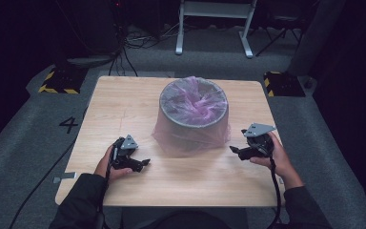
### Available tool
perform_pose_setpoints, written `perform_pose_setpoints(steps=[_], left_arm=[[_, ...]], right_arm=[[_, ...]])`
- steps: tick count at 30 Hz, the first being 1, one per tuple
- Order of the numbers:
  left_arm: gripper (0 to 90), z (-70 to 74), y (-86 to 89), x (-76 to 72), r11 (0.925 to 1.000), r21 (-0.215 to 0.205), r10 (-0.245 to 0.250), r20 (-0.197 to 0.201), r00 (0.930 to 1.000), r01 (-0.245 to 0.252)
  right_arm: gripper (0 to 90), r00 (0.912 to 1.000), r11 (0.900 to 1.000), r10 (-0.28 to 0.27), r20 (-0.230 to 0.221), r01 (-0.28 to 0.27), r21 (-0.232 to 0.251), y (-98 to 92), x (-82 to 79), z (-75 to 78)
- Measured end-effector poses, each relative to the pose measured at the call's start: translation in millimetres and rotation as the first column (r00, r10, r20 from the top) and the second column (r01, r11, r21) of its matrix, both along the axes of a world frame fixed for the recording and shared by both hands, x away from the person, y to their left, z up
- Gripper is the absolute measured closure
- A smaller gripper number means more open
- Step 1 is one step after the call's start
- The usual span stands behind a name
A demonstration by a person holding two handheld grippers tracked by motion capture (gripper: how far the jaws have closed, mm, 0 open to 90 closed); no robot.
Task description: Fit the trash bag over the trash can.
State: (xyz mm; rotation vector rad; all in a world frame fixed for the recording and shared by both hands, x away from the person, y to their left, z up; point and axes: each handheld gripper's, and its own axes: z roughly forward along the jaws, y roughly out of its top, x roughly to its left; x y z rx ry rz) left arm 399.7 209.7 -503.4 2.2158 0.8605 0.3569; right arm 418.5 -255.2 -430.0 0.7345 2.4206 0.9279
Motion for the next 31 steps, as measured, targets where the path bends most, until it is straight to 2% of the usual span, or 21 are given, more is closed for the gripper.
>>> perform_pose_setpoints(steps=[4, 10, 13, 16, 18, 22, 31], left_arm=[[15.6, 0.0, 0.0, 0.0, 1.0000, 0.000, 0.000, 0.000, 1.0000, 0.000], [15.6, 0.0, 0.0, 0.0, 1.0000, 0.000, 0.000, 0.000, 1.0000, 0.000], [15.6, 0.0, 0.0, 0.0, 1.0000, 0.001, 0.000, 0.000, 1.0000, 0.000], [15.6, 0.0, 0.0, 0.0, 1.0000, 0.000, 0.000, 0.000, 1.0000, 0.000], [15.6, 0.0, 0.0, 0.0, 1.0000, 0.000, 0.000, -0.001, 1.0000, 0.000], [15.6, 0.0, 0.0, 0.1, 1.0000, 0.000, -0.001, -0.001, 1.0000, 0.001], [15.4, 0.0, -0.1, 0.4, 1.0000, 0.001, -0.002, -0.003, 1.0000, 0.002]], right_arm=[[19.8, 0.9994, 1.000, -0.012, -0.034, 0.011, -0.021, -6.9, -2.3, -16.8], [19.8, 0.9955, 0.999, -0.032, -0.090, 0.030, -0.023, -16.7, -7.4, -42.7], [19.8, 0.9929, 1.000, -0.016, -0.118, 0.019, 0.020, -23.7, -10.8, -53.5], [18.8, 0.9906, 0.999, -0.023, -0.135, 0.028, 0.035, -29.3, -14.4, -63.5], [18.9, 0.9882, 0.996, -0.026, -0.151, 0.039, 0.082, -34.1, -16.7, -67.0], [16.0, 0.9867, 0.989, -0.052, -0.154, 0.072, 0.132, -42.9, -19.0, -72.1], [15.6, 0.9870, 0.986, -0.070, -0.144, 0.091, 0.141, -43.5, -21.4, -73.4]])
